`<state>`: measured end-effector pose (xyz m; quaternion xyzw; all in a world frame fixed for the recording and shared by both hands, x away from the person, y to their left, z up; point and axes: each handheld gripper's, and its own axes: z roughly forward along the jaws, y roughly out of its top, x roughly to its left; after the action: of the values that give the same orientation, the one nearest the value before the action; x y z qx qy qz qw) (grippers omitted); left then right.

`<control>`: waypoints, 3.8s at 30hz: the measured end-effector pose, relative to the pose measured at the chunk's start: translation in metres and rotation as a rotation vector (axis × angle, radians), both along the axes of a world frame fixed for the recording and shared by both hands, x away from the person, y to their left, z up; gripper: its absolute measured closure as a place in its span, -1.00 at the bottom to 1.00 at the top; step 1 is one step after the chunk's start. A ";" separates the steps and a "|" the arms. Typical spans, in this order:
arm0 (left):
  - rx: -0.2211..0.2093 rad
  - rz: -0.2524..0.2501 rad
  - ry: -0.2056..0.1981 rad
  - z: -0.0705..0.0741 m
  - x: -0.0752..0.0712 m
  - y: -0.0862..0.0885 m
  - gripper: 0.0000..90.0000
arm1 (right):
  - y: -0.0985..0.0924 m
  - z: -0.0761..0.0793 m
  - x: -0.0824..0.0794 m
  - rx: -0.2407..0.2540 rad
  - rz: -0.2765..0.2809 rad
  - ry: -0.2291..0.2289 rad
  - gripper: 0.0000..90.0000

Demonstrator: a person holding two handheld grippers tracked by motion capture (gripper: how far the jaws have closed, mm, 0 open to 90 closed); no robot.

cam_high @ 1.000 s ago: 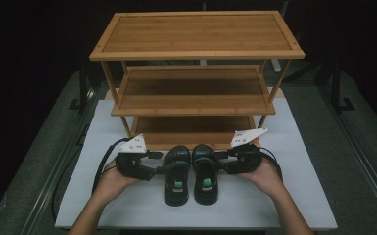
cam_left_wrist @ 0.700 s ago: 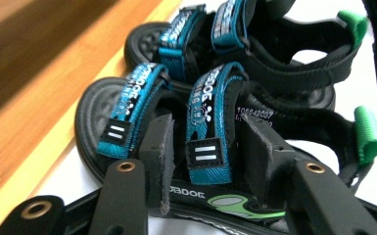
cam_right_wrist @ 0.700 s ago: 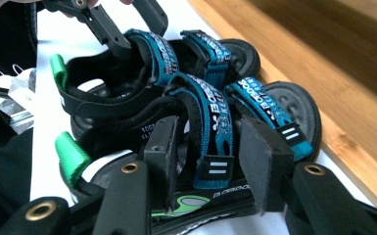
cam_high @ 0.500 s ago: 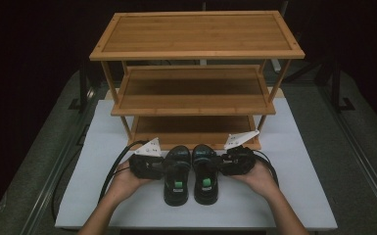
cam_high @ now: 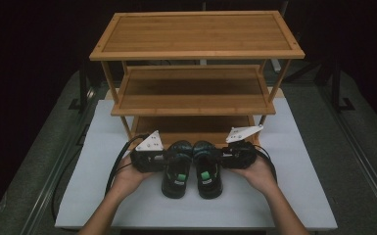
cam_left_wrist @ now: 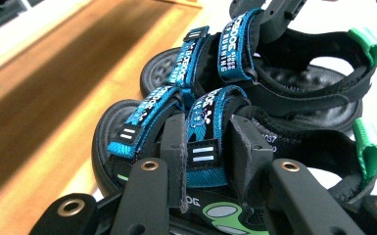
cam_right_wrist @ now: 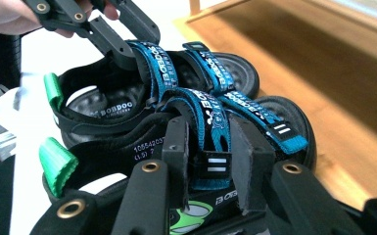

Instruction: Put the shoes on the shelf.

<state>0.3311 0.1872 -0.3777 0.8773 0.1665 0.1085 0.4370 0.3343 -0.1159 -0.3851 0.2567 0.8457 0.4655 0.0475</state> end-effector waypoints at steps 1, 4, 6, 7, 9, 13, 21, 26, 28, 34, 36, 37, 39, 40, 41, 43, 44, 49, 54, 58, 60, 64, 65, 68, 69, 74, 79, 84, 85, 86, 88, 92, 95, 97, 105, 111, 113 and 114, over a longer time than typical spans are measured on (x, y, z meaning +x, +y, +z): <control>-0.005 0.003 -0.003 0.001 0.003 0.000 0.56 | 0.000 0.001 0.002 -0.001 -0.010 -0.005 0.55; -0.022 0.019 -0.017 0.004 0.012 0.000 0.56 | 0.001 0.004 0.012 0.004 -0.033 -0.020 0.55; -0.024 0.026 -0.029 0.004 0.019 -0.001 0.56 | 0.002 0.006 0.018 -0.002 -0.047 -0.041 0.55; -0.025 0.031 -0.035 0.003 0.023 -0.002 0.56 | 0.002 0.007 0.022 -0.005 -0.057 -0.053 0.55; -0.028 0.046 -0.047 0.002 0.030 -0.003 0.56 | 0.003 0.009 0.028 0.003 -0.077 -0.070 0.55; -0.032 0.076 -0.068 -0.001 0.041 -0.004 0.56 | 0.007 0.010 0.038 0.006 -0.100 -0.098 0.55; -0.061 0.121 -0.082 -0.015 0.058 -0.004 0.56 | 0.011 -0.002 0.053 0.006 -0.142 -0.130 0.55; -0.082 0.125 -0.079 -0.018 0.061 -0.003 0.56 | 0.013 -0.008 0.057 -0.005 -0.147 -0.137 0.55; -0.070 0.116 -0.075 -0.017 0.060 -0.003 0.56 | 0.013 -0.009 0.056 -0.004 -0.146 -0.132 0.54; -0.075 0.102 -0.038 -0.022 0.058 0.001 0.55 | 0.011 -0.011 0.053 -0.025 -0.132 -0.115 0.53; -0.073 0.094 -0.039 -0.023 0.057 0.001 0.55 | 0.012 -0.012 0.052 -0.033 -0.127 -0.117 0.52; -0.072 0.092 -0.040 -0.023 0.057 0.001 0.54 | 0.012 -0.013 0.051 -0.028 -0.126 -0.113 0.51; -0.067 0.090 -0.040 -0.023 0.056 0.001 0.54 | 0.011 -0.014 0.051 -0.026 -0.126 -0.107 0.51; -0.069 0.090 -0.038 -0.023 0.056 0.002 0.54 | 0.011 -0.014 0.051 -0.022 -0.127 -0.106 0.50; -0.072 0.089 -0.038 -0.024 0.056 0.003 0.54 | 0.010 -0.015 0.051 -0.018 -0.128 -0.098 0.50; -0.076 0.092 -0.031 -0.024 0.057 0.004 0.53 | 0.010 -0.015 0.051 -0.021 -0.129 -0.095 0.48; -0.083 0.092 -0.025 -0.024 0.057 0.004 0.51 | 0.009 -0.014 0.051 -0.019 -0.126 -0.092 0.43; -0.106 0.112 -0.008 -0.016 0.052 0.006 0.15 | 0.008 -0.008 0.048 -0.003 -0.137 -0.101 0.22; -0.128 0.130 0.001 -0.003 0.038 0.016 0.00 | -0.002 0.002 0.032 0.041 -0.146 -0.104 0.18; -0.126 0.139 0.019 0.000 0.026 0.025 -0.09 | -0.014 0.005 0.017 0.043 -0.150 -0.097 0.15; -0.117 0.149 0.016 -0.002 0.020 0.028 -0.18 | -0.018 0.003 0.011 0.037 -0.154 -0.076 0.09; -0.071 0.176 0.033 -0.015 0.009 0.030 -0.43 | -0.022 -0.008 0.000 -0.002 -0.164 -0.053 -0.08; -0.058 0.177 0.038 -0.019 0.007 0.030 -0.49 | -0.022 -0.012 -0.002 -0.010 -0.169 -0.044 -0.12; -0.017 0.179 0.049 -0.032 0.004 0.027 -0.65 | -0.020 -0.024 -0.005 -0.037 -0.182 -0.024 -0.28; -0.006 0.185 0.049 -0.036 0.002 0.025 -0.70 | -0.019 -0.028 -0.006 -0.045 -0.182 -0.017 -0.32; 0.034 0.196 0.071 -0.053 0.004 0.017 -0.82 | -0.007 -0.044 -0.005 -0.107 -0.201 0.000 -0.50; 0.075 0.191 0.084 -0.063 0.006 0.009 -0.95 | 0.003 -0.055 -0.005 -0.138 -0.180 0.033 -0.58; 0.110 0.194 0.066 -0.073 0.002 -0.001 -0.95 | 0.009 -0.060 -0.008 -0.166 -0.186 0.033 -0.59; 0.112 0.200 0.063 -0.074 0.002 -0.002 -0.95 | 0.011 -0.061 -0.008 -0.172 -0.187 0.029 -0.59; 0.115 0.201 0.060 -0.074 0.002 -0.004 -0.95 | 0.013 -0.062 -0.008 -0.181 -0.188 0.023 -0.59; 0.138 0.211 0.046 -0.075 0.002 -0.007 -0.95 | 0.016 -0.064 -0.008 -0.192 -0.189 0.015 -0.59; 0.141 0.217 0.051 -0.076 0.004 -0.011 -0.95 | 0.021 -0.066 -0.008 -0.207 -0.179 0.005 -0.59; 0.131 0.211 0.059 -0.076 0.005 -0.010 -0.86 | 0.025 -0.069 -0.008 -0.230 -0.174 0.000 -0.60; 0.130 0.209 0.063 -0.075 0.006 -0.010 -0.86 | 0.025 -0.068 -0.007 -0.226 -0.173 -0.001 -0.60; 0.041 0.202 0.068 -0.061 0.011 -0.004 -0.83 | 0.018 -0.062 -0.004 -0.171 -0.178 0.009 -0.60; 0.023 0.192 0.085 -0.056 0.018 -0.003 -0.82 | 0.020 -0.053 0.001 -0.152 -0.168 -0.009 -0.60; 0.022 0.201 0.075 -0.055 0.021 -0.001 -0.73 | 0.020 -0.052 0.004 -0.142 -0.169 0.001 -0.59; 0.014 0.204 0.082 -0.055 0.023 -0.001 -0.72 | 0.019 -0.053 0.006 -0.138 -0.172 0.004 -0.58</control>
<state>0.3542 0.1864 -0.4328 0.8625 0.2720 0.1174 0.4104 0.3400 -0.0967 -0.4377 0.3253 0.8507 0.3997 0.1033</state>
